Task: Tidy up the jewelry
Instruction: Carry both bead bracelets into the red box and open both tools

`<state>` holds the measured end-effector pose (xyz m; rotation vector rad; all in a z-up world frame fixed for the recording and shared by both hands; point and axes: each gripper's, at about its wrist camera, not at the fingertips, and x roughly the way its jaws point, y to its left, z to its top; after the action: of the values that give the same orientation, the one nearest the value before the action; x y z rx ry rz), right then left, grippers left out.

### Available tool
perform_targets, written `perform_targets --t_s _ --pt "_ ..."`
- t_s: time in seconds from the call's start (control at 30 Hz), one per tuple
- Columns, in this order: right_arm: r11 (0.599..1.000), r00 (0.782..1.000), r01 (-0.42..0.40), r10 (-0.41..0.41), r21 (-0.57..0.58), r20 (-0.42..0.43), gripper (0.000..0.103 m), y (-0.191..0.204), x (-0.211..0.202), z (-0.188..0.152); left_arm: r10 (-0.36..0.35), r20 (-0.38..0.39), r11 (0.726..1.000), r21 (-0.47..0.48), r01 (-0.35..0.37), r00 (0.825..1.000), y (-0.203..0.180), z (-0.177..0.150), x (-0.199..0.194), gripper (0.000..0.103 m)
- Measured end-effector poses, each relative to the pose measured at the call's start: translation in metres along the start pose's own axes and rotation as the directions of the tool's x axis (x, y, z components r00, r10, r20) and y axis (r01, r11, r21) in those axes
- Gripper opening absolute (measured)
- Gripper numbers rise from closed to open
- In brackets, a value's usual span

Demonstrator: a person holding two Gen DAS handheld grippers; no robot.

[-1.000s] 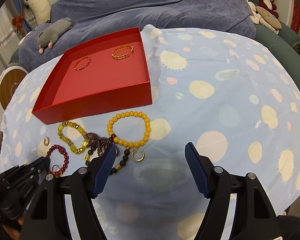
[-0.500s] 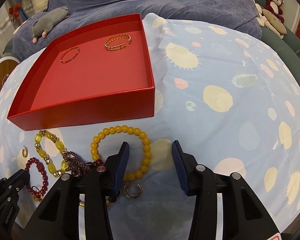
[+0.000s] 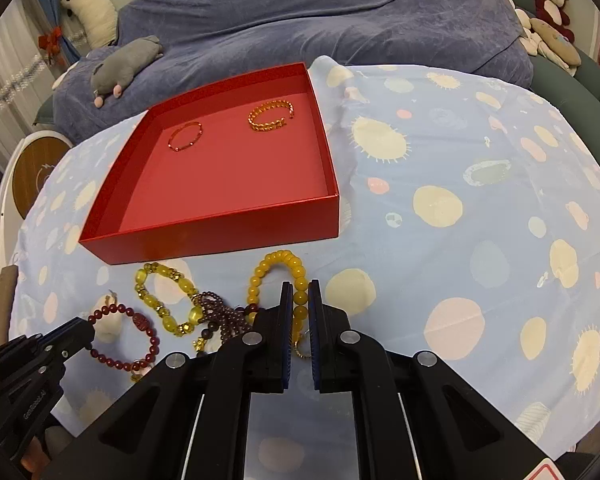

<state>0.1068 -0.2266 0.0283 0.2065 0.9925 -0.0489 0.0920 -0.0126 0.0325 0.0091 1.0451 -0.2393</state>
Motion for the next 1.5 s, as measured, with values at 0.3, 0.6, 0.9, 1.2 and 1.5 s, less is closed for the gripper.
perform_targets --t_s 0.3,0.6,0.9,1.2,1.5 --pt "0.998 0.996 -0.064 0.063 0.017 0.063 0.007 0.001 -0.054 -0.003 -0.048 0.051 0.999 0.025 0.047 0.998 -0.013 0.014 -0.042 0.008" --pt "0.996 0.995 -0.083 0.083 0.009 0.053 0.007 -0.002 -0.075 -0.019 -0.11 0.082 0.993 0.041 0.107 0.991 -0.015 0.022 -0.077 0.008" --pt "0.991 0.99 -0.128 0.131 -0.041 0.058 0.007 0.016 -0.067 0.013 -0.171 0.097 0.984 0.057 0.166 0.98 -0.016 0.057 -0.079 0.008" --pt "0.973 0.972 -0.202 0.213 -0.112 0.096 0.007 0.054 -0.031 0.11 -0.246 0.12 0.968 0.076 0.239 0.962 -0.024 0.144 -0.037 0.008" --pt "0.968 0.971 -0.241 0.24 -0.072 -0.026 0.007 0.053 0.065 0.144 -0.302 0.022 0.953 0.01 0.301 0.953 -0.001 0.179 0.059 0.008"
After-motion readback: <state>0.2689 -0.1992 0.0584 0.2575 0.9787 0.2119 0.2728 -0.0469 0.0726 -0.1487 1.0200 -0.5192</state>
